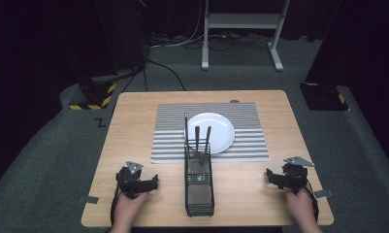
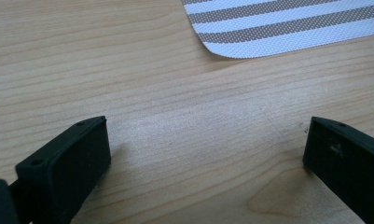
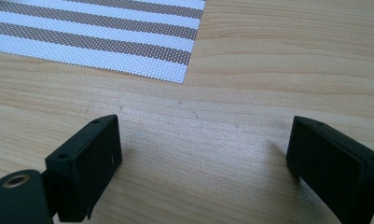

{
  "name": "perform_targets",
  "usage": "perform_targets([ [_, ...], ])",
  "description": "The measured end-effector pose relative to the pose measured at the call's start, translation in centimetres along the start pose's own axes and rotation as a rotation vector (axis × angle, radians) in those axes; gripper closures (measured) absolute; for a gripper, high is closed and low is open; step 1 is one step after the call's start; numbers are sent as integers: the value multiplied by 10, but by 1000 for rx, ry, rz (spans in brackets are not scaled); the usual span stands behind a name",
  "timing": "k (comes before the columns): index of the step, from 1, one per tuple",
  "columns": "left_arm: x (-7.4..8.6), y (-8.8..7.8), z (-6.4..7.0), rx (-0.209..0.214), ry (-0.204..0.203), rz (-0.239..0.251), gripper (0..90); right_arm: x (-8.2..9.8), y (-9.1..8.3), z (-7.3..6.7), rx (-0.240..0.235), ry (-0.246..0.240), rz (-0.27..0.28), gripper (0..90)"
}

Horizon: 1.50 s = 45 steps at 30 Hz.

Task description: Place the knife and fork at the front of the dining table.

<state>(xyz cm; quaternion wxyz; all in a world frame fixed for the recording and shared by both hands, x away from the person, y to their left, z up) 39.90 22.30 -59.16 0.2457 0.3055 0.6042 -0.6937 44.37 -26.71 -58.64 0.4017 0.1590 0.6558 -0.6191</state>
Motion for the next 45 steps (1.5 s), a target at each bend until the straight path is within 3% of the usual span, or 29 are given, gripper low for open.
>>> perform_targets([
  [6,-3,-9,4,33,5,42,7,0,0,0,-2,0,1,98],
  [13,-15,-25,8,73,5,130,8,-1,1,0,-1,-3,2,96],
  [20,-23,-36,26,136,37,179,8,-1,1,0,1,-3,-1,95],
  [23,-27,-42,33,161,62,214,8,-1,1,0,1,-3,0,95],
  [28,-36,-55,45,213,64,286,11,-1,1,1,1,-3,0,95],
  [32,-43,-65,56,253,80,277,33,-1,1,1,1,-3,0,95],
  [37,-52,-74,70,309,58,302,33,-1,1,1,1,-3,0,95],
  [41,-62,-79,80,342,31,368,34,-1,1,1,1,-4,0,95],
  [42,-65,-80,82,348,17,380,39,-1,1,1,1,-3,0,95],
  [45,-73,-83,85,342,27,412,44,-1,1,1,2,-2,-1,95],
])
Point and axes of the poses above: each handheld gripper's, and its own axes: y roughly forward along the jaws, x roughly out of its underside, z roughly to its right, the point moved 9 cm from there along y, roughly forward along the jaws, and after that the axes turned 6 degrees about -y, right-handed, at the moved point
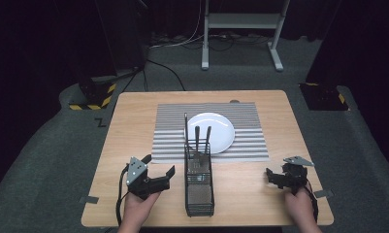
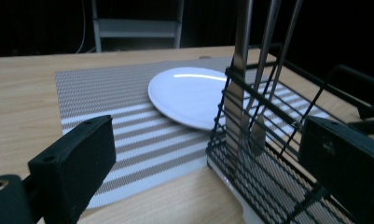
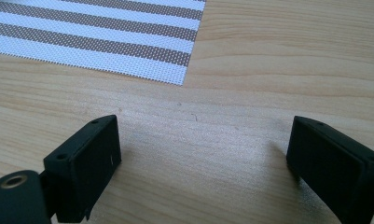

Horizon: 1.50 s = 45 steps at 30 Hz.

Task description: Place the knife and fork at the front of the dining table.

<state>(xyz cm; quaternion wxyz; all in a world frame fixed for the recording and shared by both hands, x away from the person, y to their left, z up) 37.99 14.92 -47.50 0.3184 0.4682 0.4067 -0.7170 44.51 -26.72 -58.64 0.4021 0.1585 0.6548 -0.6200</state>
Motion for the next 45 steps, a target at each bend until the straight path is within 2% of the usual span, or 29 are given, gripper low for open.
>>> perform_targets([
  [3,-7,0,8,32,25,37,44,0,0,0,0,0,0,95],
  [7,-17,3,13,21,39,66,43,0,0,0,1,1,0,95],
  [10,-26,9,16,20,27,92,43,0,0,0,1,0,0,95],
  [16,-38,21,23,19,53,95,49,0,0,0,1,0,0,95],
  [24,-44,38,23,15,52,73,68,0,0,0,1,1,0,95],
  [29,-44,47,23,-27,73,72,73,0,0,0,1,2,0,95],
  [32,-47,52,24,-29,71,77,90,0,0,0,1,1,0,95],
  [35,-51,55,24,-56,78,84,159,0,0,0,1,1,0,95],
  [42,-57,64,29,-38,79,100,377,0,0,0,-1,2,0,96],
  [44,-58,66,30,-33,68,100,506,0,0,0,-1,2,0,96],
  [45,-58,69,31,-31,64,97,528,-1,0,0,-1,0,0,96],
])
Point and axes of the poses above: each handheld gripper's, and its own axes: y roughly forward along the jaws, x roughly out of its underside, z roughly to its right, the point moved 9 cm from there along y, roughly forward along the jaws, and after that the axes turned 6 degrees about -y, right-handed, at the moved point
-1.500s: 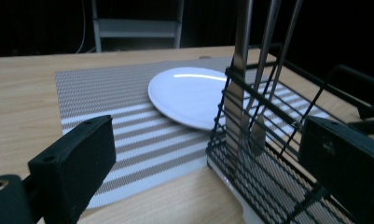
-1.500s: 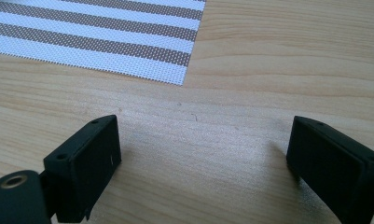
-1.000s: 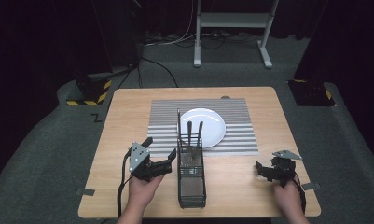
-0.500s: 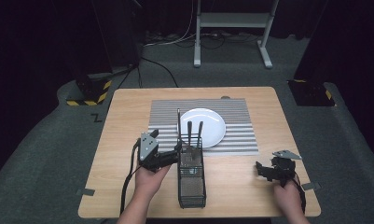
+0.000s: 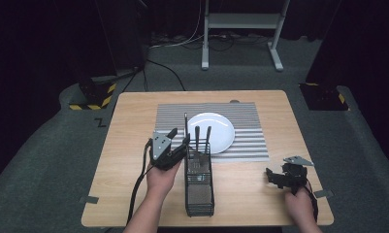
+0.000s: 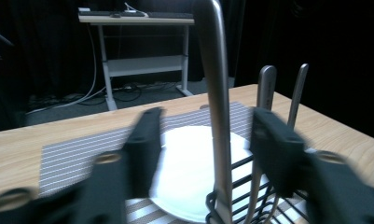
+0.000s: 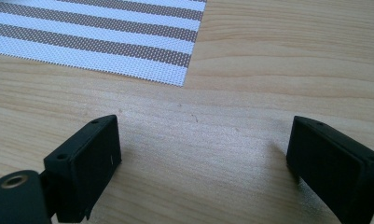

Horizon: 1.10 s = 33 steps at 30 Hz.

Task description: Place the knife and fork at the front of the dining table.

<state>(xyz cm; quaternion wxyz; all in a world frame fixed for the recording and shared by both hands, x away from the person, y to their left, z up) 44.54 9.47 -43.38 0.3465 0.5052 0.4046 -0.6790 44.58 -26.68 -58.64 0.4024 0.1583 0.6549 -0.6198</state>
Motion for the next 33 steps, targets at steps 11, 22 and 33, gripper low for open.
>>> perform_targets([
  [11,9,15,6,-19,8,-14,684,0,0,0,0,2,0,96],
  [22,9,10,11,-44,-18,30,796,0,0,0,0,1,0,96],
  [33,9,5,12,-62,-38,42,807,0,0,0,0,0,0,96],
])
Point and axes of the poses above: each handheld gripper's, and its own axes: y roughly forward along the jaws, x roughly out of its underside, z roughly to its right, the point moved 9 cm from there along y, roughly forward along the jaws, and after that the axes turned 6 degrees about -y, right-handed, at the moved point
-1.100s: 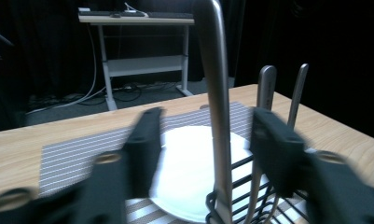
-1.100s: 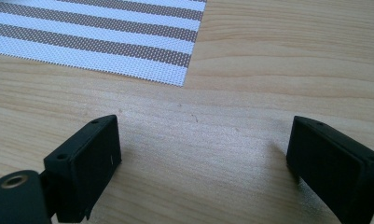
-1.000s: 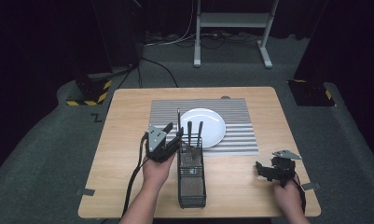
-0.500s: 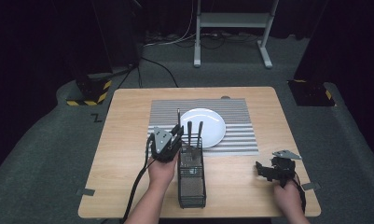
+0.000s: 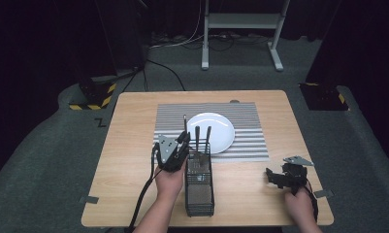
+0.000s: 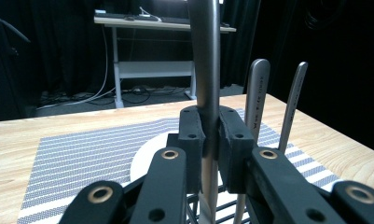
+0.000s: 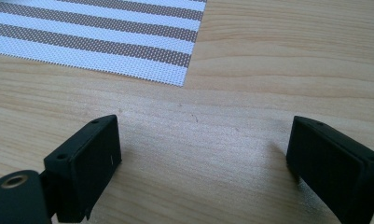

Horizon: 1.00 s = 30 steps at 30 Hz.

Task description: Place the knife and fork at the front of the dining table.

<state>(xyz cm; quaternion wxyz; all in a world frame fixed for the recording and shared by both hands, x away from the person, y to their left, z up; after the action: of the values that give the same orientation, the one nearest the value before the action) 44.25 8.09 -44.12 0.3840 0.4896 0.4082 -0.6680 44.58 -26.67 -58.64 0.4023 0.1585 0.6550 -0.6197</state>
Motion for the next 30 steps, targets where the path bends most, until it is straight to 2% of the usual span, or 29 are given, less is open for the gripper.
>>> perform_targets([
  [18,0,-4,3,-45,-6,21,811,0,0,0,-2,-3,1,96],
  [25,-1,-8,7,-49,9,44,813,0,0,0,-4,-4,0,97],
  [30,-2,-9,8,-47,4,53,814,0,0,0,-4,-4,0,96],
])
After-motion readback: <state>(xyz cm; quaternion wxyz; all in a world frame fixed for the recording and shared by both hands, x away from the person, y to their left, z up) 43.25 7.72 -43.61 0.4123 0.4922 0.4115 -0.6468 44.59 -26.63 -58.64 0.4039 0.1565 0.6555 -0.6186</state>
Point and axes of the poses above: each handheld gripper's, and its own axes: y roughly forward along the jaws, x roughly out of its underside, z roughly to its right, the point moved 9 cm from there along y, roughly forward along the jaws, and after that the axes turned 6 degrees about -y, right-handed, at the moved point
